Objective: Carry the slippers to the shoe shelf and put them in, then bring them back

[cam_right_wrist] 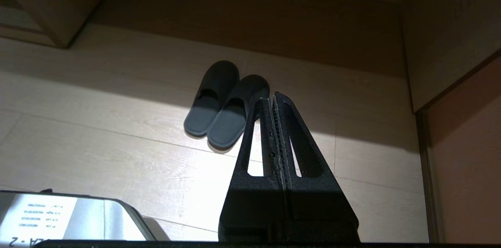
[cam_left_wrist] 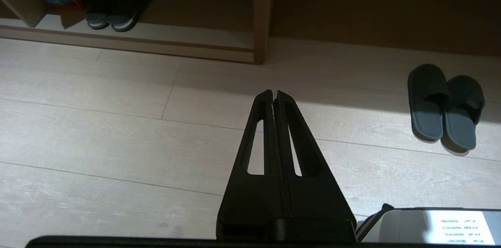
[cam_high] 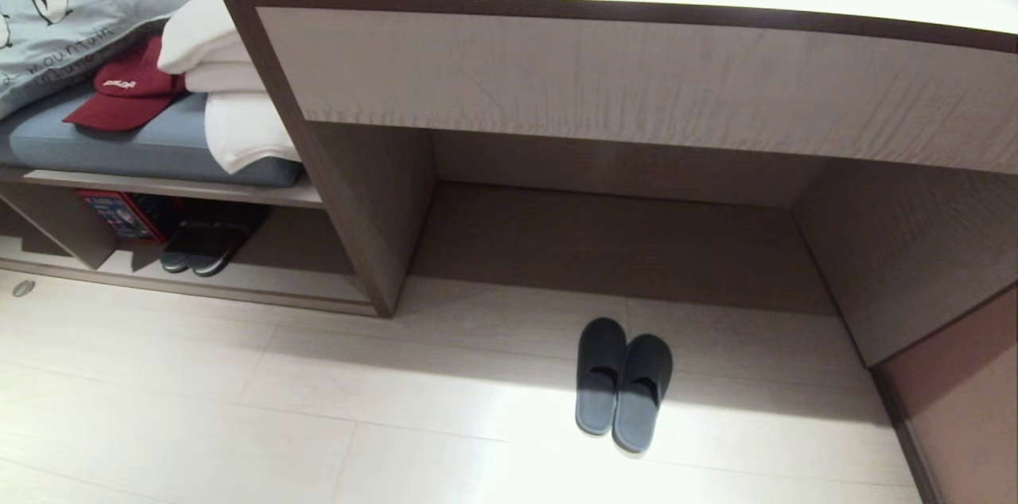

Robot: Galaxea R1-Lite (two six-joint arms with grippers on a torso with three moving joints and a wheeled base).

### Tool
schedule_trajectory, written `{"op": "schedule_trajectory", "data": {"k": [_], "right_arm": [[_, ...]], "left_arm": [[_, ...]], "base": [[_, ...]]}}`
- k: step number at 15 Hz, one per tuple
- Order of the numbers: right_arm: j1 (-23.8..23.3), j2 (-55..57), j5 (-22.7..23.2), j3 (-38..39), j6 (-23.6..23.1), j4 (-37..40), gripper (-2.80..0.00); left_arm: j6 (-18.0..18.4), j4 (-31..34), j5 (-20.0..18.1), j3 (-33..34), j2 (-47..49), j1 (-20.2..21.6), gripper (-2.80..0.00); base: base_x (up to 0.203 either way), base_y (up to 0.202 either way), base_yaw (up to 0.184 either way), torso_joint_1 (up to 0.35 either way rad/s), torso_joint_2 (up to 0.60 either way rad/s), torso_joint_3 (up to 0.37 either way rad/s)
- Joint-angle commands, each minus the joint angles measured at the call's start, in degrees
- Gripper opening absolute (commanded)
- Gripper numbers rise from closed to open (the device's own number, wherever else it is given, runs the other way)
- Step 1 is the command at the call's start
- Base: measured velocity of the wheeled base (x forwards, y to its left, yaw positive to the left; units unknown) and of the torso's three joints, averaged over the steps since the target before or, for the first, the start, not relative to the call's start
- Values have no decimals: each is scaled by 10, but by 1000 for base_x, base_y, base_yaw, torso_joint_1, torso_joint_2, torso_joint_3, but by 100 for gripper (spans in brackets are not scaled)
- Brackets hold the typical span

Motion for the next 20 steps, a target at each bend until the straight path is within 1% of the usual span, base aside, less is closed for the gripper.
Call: {"op": "schedule_trajectory", "data": {"k": [1, 20], "right_arm": [[0, 0, 0, 1, 0, 0, -280], [0, 0, 0, 1, 0, 0, -280]], "left_arm": [[0, 0, 0, 1, 1, 0, -280], [0, 0, 0, 1, 1, 0, -280]], "base": [[0, 0, 0, -2, -7, 203], [0, 0, 0, 3, 2, 202]]}}
